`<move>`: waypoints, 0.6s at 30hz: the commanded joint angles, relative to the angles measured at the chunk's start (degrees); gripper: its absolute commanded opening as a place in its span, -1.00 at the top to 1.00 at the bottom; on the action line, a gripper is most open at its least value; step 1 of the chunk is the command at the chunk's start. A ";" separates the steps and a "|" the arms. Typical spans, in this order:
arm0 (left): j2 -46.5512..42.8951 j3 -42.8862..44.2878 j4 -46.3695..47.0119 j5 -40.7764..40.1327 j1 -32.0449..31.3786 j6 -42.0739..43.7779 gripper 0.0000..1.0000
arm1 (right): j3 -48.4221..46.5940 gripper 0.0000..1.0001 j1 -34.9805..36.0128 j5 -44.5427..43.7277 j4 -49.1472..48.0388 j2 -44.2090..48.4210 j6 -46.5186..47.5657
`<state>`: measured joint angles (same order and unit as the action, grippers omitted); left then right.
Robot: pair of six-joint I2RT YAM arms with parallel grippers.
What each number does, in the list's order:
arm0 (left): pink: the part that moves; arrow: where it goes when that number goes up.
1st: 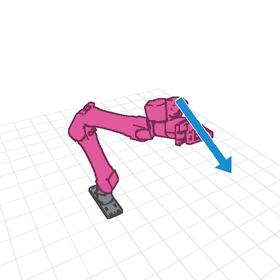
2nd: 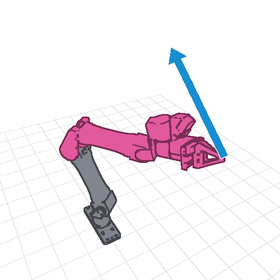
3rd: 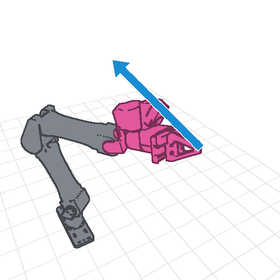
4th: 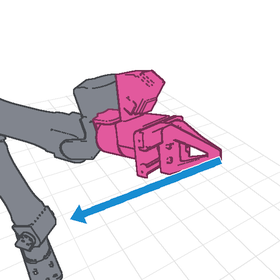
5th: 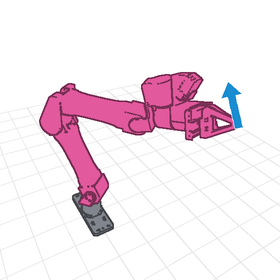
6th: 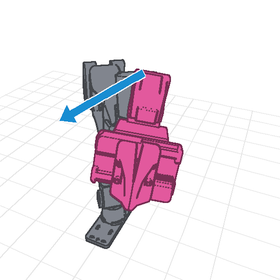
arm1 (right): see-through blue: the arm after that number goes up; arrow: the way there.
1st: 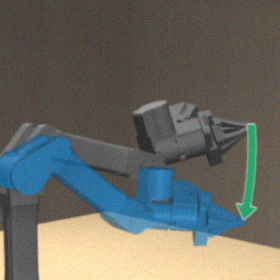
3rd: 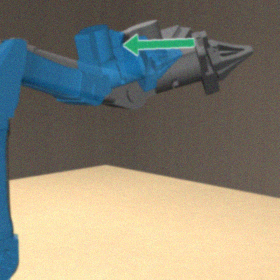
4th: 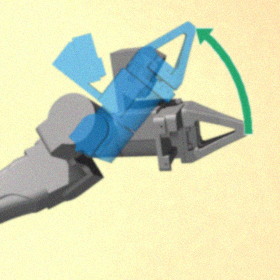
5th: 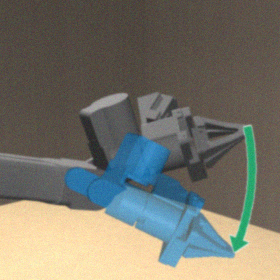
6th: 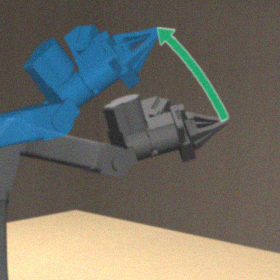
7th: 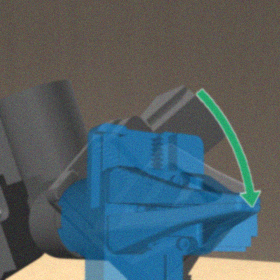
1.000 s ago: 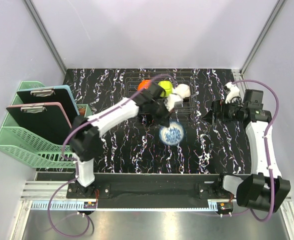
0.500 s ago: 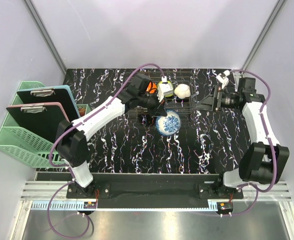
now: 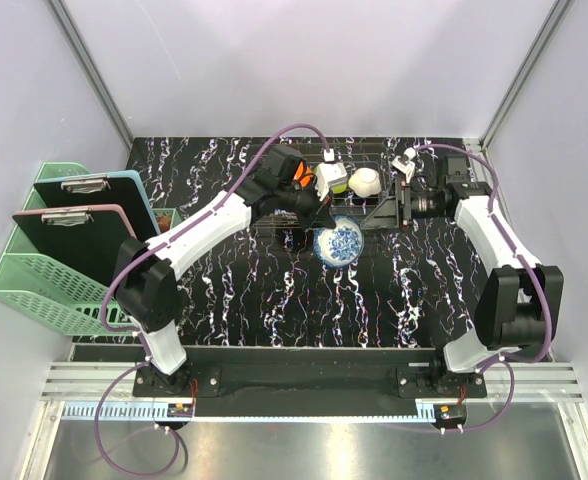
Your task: Load the bowls into the dish rack
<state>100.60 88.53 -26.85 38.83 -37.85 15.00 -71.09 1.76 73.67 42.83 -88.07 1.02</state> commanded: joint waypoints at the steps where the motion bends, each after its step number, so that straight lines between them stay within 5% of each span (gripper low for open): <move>1: -0.23 4.02 4.62 1.51 -0.04 -1.29 1.00 | -0.63 -0.90 1.58 3.23 -1.17 -1.49 -0.31; 18: 0.21 4.98 4.62 1.87 -0.12 -1.65 1.00 | -0.54 -0.80 6.06 8.42 -0.64 -5.36 1.09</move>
<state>101.12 90.32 -26.85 38.89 -37.85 14.17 -71.05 6.42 78.48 42.65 -93.25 1.34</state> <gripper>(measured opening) 0.044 0.919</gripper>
